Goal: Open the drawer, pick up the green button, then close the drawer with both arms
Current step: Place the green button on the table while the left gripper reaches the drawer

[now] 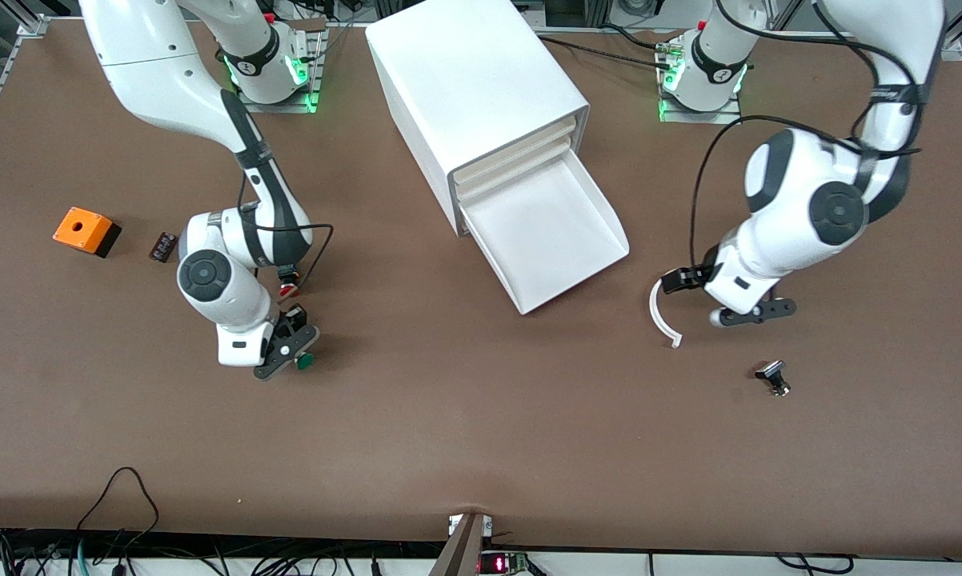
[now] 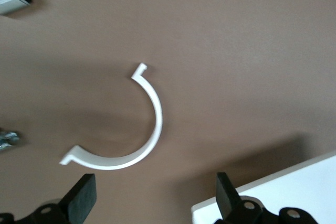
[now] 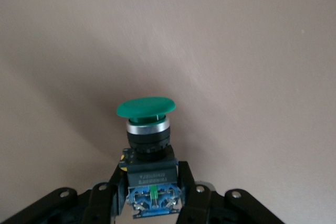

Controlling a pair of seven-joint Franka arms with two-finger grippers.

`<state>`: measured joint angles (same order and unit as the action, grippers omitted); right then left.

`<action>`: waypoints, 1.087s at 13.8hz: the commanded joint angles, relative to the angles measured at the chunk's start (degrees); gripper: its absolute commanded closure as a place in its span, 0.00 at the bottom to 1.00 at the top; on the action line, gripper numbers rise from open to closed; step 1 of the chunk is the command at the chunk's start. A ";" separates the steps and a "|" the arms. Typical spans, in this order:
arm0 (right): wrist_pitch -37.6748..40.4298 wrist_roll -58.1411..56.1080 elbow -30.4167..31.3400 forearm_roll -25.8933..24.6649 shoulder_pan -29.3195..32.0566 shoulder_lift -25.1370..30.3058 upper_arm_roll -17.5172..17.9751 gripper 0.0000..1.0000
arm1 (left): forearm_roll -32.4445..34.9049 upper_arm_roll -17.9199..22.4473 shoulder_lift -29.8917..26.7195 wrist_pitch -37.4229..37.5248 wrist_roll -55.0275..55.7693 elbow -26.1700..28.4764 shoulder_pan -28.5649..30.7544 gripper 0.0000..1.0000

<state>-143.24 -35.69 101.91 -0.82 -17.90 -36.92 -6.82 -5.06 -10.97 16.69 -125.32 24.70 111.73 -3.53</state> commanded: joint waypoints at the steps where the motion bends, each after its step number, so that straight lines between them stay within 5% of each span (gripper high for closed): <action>1: -2.74 -7.71 4.18 -0.32 2.08 2.90 0.93 0.60 | 1.45 -0.02 2.10 -5.70 6.04 1.83 -3.05 0.00; 2: -2.66 -9.21 4.09 -0.15 2.16 2.82 0.93 0.37 | 1.37 -0.02 3.42 -7.03 7.97 1.83 -3.93 0.00; 3: -2.66 -9.74 4.00 -0.32 2.17 2.90 1.02 0.00 | 1.11 -0.02 4.65 -8.35 9.82 1.83 -4.81 0.00; 9: -0.12 -11.51 2.60 0.29 2.17 7.11 3.21 0.00 | 0.67 -0.02 9.58 -15.74 17.92 1.65 -9.38 0.00; 12: 2.60 -8.62 1.81 9.57 2.08 10.63 4.09 0.00 | 1.19 -0.02 10.46 -16.71 20.56 1.74 -10.62 0.00; 15: 7.25 -3.45 -1.34 12.85 2.17 12.21 4.01 0.00 | 1.10 -0.02 10.64 -16.01 19.86 1.83 -11.32 0.00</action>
<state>-139.47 -42.62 102.47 9.56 -16.29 -26.03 -3.40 -4.86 -11.33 27.07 -141.57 44.19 113.84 -14.09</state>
